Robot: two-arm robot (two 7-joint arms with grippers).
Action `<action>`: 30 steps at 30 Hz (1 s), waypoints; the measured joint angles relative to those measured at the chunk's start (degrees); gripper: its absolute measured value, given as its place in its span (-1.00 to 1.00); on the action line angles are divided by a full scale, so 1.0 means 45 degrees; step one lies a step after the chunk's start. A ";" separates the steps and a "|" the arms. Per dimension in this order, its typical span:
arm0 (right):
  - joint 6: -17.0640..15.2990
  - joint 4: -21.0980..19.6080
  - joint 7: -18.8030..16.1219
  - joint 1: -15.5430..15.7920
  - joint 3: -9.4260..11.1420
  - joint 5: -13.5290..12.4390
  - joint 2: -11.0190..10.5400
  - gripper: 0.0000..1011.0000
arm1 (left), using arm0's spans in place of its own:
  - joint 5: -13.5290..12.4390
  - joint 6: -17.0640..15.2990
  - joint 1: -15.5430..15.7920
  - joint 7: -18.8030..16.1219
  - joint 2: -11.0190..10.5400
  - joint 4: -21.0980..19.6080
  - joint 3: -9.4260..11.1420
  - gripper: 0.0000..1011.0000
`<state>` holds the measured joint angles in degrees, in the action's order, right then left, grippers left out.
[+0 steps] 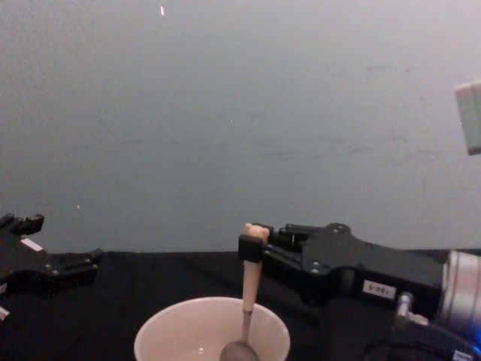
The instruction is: Pick up the stirring spoon with one hand, stir inside the cup, then place it back in its original position.
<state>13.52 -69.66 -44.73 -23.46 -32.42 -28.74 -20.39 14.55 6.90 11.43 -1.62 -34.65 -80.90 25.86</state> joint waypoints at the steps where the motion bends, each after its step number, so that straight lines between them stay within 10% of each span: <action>1: -0.0023 -0.0118 -0.0038 0.0062 0.0006 -0.0049 -0.0052 -0.59 | 0.0001 0.0001 0.0001 0.0000 0.0001 0.0000 0.0000 0.98; 14: -0.0279 -0.1032 -0.0585 0.0497 -0.0433 -0.0471 -0.0313 -0.59 | 0.0001 0.0001 0.0001 0.0000 0.0000 0.0000 0.0000 0.98; 30: 0.0054 0.0833 0.0220 -0.0653 -0.0472 -0.0004 0.0809 -0.59 | 0.0000 0.0000 0.0001 0.0000 0.0000 0.0000 0.0000 0.98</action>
<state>13.76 -65.91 -43.74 -26.40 -34.55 -28.75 -16.75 14.55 6.91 11.43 -1.62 -34.64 -80.90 25.86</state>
